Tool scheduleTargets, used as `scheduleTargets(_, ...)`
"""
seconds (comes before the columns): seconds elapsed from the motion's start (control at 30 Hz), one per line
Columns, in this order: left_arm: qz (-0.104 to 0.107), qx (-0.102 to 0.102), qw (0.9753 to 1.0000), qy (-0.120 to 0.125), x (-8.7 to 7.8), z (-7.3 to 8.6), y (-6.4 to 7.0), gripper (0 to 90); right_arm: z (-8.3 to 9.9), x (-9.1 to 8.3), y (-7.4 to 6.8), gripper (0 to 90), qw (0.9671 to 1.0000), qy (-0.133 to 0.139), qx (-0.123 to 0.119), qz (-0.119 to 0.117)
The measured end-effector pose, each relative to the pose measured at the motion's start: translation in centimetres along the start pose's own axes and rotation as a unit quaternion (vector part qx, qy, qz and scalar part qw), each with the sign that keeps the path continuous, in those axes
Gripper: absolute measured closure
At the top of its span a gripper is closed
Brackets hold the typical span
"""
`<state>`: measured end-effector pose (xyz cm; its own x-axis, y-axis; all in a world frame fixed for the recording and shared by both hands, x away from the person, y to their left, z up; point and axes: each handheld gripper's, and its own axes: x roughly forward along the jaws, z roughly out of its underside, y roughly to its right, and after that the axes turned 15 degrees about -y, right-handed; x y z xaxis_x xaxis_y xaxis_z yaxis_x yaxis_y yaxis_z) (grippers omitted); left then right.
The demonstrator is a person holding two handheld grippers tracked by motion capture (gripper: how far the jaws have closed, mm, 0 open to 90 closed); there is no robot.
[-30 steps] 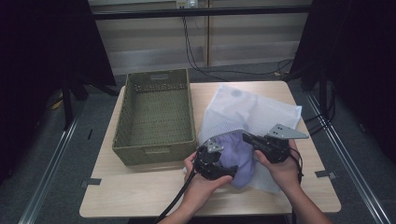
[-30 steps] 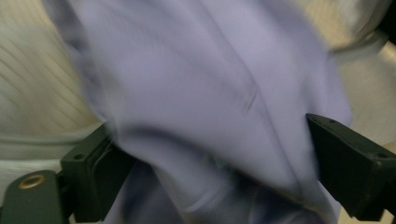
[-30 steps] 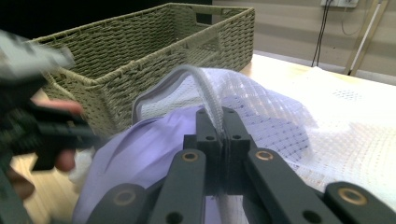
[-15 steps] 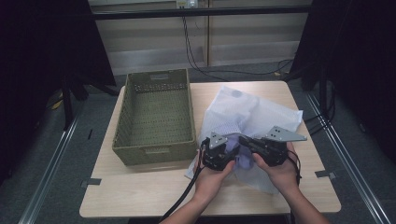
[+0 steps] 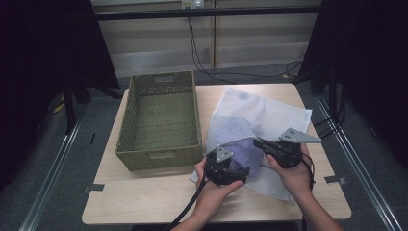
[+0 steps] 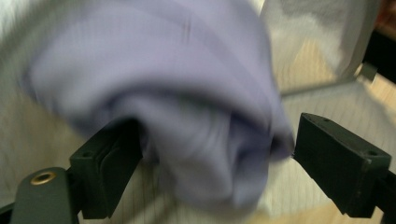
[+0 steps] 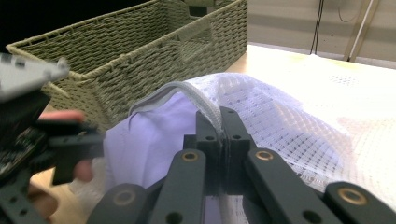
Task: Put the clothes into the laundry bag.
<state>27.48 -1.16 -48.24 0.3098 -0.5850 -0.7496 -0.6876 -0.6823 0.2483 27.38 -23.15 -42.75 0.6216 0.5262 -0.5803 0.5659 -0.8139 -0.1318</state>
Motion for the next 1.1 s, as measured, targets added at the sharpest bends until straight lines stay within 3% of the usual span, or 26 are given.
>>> scheduleTargets(0.03,-0.007,-0.001,1.0000,-0.007,0.3,0.1,0.0,19.2,0.0,0.0,0.0,88.8,1.0000,-0.001,0.002,0.000)
scheduleTargets(0.07,-0.005,-0.006,1.0000,-0.006,0.5,0.1,0.0,38.5,0.0,0.2,-0.2,88.9,1.0000,-0.004,-0.001,0.000)
scheduleTargets(0.1,-0.001,-0.005,1.0000,-0.005,0.7,0.0,-0.1,38.5,0.0,0.2,-0.2,88.9,1.0000,-0.004,-0.001,0.000)
scheduleTargets(0.13,-0.004,-0.009,0.9999,-0.001,0.9,-0.2,0.0,66.1,0.0,0.4,-0.6,88.9,1.0000,-0.008,-0.005,-0.003)
scheduleTargets(0.17,0.002,-0.011,0.9999,0.002,1.1,-0.6,0.0,66.1,0.0,0.4,-0.6,88.9,1.0000,-0.008,-0.005,-0.003)
scheduleTargets(0.2,0.006,-0.016,0.9998,0.006,1.3,-1.0,0.1,75.2,-0.1,0.5,-0.8,88.8,0.9999,-0.008,-0.007,-0.005)
scheduleTargets(0.27,0.006,-0.017,0.9995,0.025,1.6,-2.0,0.6,82.6,-0.1,0.6,-1.2,88.8,0.9998,-0.008,-0.014,-0.009)
scheduleTargets(0.33,0.032,-0.035,0.9976,0.050,1.6,-3.0,0.9,83.3,-0.2,0.4,-1.6,88.9,0.9998,-0.003,-0.018,-0.010)
scheduleTargets(0.4,0.016,-0.054,0.9946,0.087,1.9,-3.9,1.3,83.2,-0.2,0.0,-1.8,88.8,0.9997,0.007,-0.022,0.003)
scheduleTargets(0.43,0.005,-0.059,0.9940,0.091,2.2,-4.2,1.2,82.7,-0.2,-0.2,-1.7,88.9,0.9997,0.010,-0.022,0.002)
scheduleTargets(0.47,-0.007,-0.067,0.9945,0.080,3.0,-4.5,0.9,80.0,-0.1,-0.3,-1.6,88.9,0.9998,0.009,-0.016,0.003)
scheduleTargets(0.5,-0.007,-0.072,0.9948,0.072,3.4,-4.6,0.9,64.6,0.3,-0.2,-1.1,88.9,0.9999,0.002,-0.012,0.005)
scheduleTargets(0.53,-0.001,-0.070,0.9960,0.056,3.8,-4.6,0.7,64.6,0.3,-0.2,-1.1,88.9,0.9999,0.002,-0.012,0.005)
scheduleTargets(0.57,0.002,-0.064,0.9970,0.042,3.9,-4.4,0.9,54.9,0.6,0.0,-0.9,88.9,0.9999,-0.002,-0.010,0.011)
scheduleTargets(0.63,-0.010,-0.023,0.9992,0.030,3.2,-3.4,1.4,31.3,1.3,0.1,0.1,88.9,0.9998,-0.012,-0.003,0.015)
scheduleTargets(0.73,-0.004,0.007,0.9999,0.015,1.2,-1.7,1.6,23.2,1.4,0.0,0.7,88.8,0.9998,-0.012,0.008,0.015)
scheduleTargets(0.83,-0.017,0.038,0.9990,0.014,-1.7,0.3,0.7,18.9,1.2,-0.1,1.0,84.9,0.9997,-0.010,0.006,0.022)
scheduleTargets(0.93,-0.042,0.039,0.9982,0.018,-4.4,2.2,-0.8,18.3,1.0,-0.1,0.8,77.4,0.9998,-0.005,-0.001,0.019)
scheduleTargets(1.03,-0.088,0.031,0.9956,-0.001,-5.8,3.8,-2.3,18.2,0.8,-0.1,0.7,78.5,0.9998,-0.002,-0.007,0.016)
scheduleTargets(1.1,-0.086,0.009,0.9962,-0.010,-5.7,4.6,-3.1,18.3,0.6,0.1,0.5,83.4,0.9998,-0.001,-0.011,0.019)
